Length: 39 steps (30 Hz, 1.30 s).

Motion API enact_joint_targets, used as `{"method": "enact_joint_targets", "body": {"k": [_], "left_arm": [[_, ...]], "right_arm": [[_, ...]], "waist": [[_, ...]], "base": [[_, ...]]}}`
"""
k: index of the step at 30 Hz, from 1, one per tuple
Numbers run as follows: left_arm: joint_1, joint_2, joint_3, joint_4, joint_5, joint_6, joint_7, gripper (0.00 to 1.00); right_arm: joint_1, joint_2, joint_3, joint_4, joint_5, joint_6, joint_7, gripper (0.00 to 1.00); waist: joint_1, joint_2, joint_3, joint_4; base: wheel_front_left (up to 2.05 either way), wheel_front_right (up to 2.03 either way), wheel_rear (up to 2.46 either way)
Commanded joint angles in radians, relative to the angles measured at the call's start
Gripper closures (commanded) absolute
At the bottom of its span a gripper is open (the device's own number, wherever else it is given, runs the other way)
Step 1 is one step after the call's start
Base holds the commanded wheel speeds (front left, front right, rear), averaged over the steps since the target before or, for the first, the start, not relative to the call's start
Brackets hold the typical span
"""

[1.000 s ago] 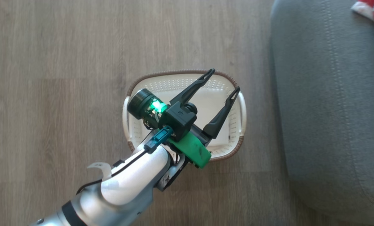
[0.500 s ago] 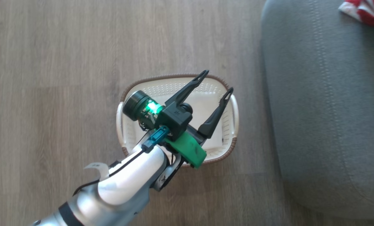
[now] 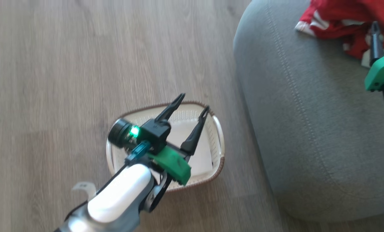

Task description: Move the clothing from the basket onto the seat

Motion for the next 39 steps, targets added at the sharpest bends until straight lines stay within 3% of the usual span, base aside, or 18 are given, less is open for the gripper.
{"method": "enact_joint_targets", "body": {"k": [1, 9, 18, 32, 39], "left_arm": [[0.012, 0.024, 0.046, -0.016, -0.015, 0.016, -0.018, 0.00], [0.093, 0.047, 0.106, 0.018, -0.067, 0.047, -0.073, 0.00], [0.206, 0.113, 0.177, 0.027, -0.112, 0.104, -0.097, 0.00], [0.447, 0.198, 0.326, -0.033, -0.157, 0.213, -0.117, 0.00], [0.548, 0.203, 0.415, -0.084, -0.124, 0.233, -0.118, 0.00]], "right_arm": [[0.009, -0.002, 0.049, -0.054, 0.035, 0.000, -0.010, 0.00], [0.090, -0.008, 0.164, -0.127, 0.160, 0.000, -0.010, 0.00], [0.194, 0.034, 0.194, -0.207, 0.218, 0.000, -0.010, 0.00], [0.480, 0.189, 0.164, -0.486, 0.198, 0.000, -0.010, 0.00], [0.624, 0.253, 0.124, -0.637, 0.152, 0.000, -0.010, 0.00]], "waist": [[-0.0001, -0.0001, -0.055, -0.016], [-0.0001, -0.0001, -0.159, 0.025], [-0.0001, -0.0001, -0.246, 0.080], [-0.0001, -0.0001, -0.310, 0.141], [-0.0001, -0.0001, -0.325, 0.149]], "base": [[0.00, 0.00, 0.00], [0.00, 0.00, 0.00], [0.00, 0.00, 0.00], [0.00, 0.00, 0.00], [0.00, 0.00, 0.00]]}}
